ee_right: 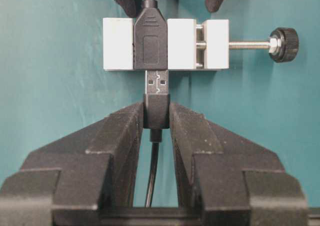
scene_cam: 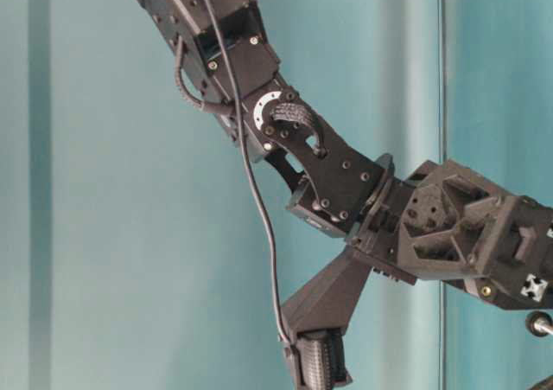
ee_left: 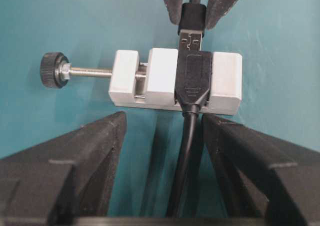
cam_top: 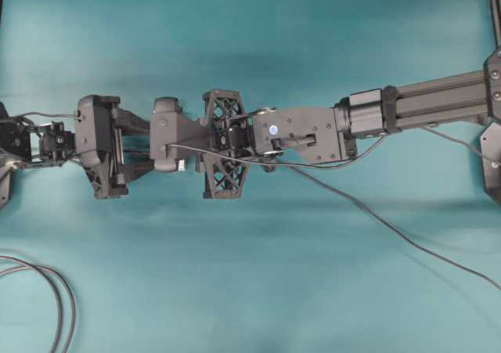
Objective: Insert the USB cable into the female connector supported by the left arm.
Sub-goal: 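Align the USB plug tip with the female connector in the clamp, then push the USB plug leftward into the female connector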
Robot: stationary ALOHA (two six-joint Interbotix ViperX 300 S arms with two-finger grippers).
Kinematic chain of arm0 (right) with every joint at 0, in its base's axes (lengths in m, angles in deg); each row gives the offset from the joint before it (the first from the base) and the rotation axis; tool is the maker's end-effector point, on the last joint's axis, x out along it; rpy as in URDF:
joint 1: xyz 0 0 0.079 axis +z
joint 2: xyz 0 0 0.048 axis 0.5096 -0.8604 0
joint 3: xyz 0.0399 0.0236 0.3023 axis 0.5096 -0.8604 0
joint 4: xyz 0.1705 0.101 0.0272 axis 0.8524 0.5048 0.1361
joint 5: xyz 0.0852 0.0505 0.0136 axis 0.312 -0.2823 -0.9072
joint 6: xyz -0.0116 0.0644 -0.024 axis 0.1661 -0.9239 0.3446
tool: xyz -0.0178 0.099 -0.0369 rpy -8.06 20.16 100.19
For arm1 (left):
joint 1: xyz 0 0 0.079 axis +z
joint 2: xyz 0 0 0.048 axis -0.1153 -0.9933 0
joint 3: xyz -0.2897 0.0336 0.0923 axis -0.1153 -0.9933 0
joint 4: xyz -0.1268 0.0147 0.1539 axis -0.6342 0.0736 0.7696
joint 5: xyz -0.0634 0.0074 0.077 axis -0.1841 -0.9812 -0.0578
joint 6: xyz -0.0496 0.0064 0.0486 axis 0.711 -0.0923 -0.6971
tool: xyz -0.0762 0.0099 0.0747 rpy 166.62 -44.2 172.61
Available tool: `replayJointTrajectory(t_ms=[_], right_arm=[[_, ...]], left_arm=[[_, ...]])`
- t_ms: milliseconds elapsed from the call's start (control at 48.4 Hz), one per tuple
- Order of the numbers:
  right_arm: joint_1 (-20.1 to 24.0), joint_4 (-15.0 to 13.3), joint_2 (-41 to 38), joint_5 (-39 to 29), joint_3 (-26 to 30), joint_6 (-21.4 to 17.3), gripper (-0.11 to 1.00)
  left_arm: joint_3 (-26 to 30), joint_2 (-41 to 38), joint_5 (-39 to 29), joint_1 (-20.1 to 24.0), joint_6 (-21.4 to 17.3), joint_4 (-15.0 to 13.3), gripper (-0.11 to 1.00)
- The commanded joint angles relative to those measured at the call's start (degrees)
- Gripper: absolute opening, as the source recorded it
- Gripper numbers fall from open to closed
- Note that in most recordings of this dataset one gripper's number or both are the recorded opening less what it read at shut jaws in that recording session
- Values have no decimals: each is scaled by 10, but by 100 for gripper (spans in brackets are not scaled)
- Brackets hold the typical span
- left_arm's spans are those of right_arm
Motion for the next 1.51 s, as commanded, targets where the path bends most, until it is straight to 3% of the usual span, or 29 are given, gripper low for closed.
replayJointTrajectory(t_ms=[0,1489], right_arm=[[0,-2,11,5,7,-1,21],[12,-1,7,12,23,-3,21]], left_arm=[[3,-2,-10,4,-14,-2,69],[18,-3,-19,25,-33,-1,69]])
